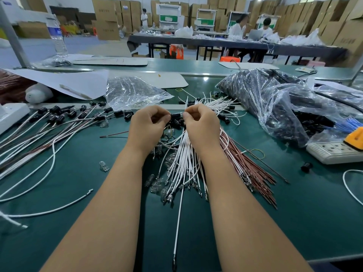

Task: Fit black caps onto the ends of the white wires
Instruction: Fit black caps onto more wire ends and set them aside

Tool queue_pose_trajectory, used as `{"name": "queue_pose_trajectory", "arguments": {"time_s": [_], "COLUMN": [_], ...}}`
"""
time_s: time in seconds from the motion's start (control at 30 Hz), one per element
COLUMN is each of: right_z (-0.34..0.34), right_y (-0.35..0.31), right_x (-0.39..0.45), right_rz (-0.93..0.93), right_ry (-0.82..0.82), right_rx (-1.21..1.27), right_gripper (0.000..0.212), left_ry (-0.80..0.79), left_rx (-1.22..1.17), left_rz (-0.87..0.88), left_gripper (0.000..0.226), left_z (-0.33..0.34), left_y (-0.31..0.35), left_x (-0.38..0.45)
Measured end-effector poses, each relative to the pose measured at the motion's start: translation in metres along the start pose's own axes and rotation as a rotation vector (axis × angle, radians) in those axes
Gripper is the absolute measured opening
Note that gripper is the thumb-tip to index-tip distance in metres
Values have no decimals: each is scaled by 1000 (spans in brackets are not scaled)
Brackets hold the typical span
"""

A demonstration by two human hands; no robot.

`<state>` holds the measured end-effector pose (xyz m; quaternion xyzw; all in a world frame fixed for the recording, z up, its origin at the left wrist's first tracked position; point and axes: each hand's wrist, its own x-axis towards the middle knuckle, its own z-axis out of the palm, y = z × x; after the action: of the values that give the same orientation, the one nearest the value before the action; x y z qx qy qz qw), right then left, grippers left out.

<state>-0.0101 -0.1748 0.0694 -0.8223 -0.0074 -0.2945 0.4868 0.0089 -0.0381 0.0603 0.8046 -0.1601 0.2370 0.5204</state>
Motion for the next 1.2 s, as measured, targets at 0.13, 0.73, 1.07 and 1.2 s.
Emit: {"name": "queue_pose_trajectory", "arguments": {"time_s": [0.13,0.73,1.07,1.2], "right_z": [0,4,3,6], "right_y": [0,-4,-5,-5], "right_x": [1,1,1,1], "right_rz": [22,37,55,45], "right_ry": [-7,-3,-51,-119], "right_rx": [40,214,284,239], "right_gripper": [9,29,15,10], "left_ry": [-1,-54,-36,-71], "left_rx": [6,-95,-229,-308], "left_rz": [0,-108,-155,-169], "left_gripper": [8,6,8,14], "left_z": [0,0,-1,-2], "left_y": [1,8,10,12], "left_x": [0,0,0,1]}}
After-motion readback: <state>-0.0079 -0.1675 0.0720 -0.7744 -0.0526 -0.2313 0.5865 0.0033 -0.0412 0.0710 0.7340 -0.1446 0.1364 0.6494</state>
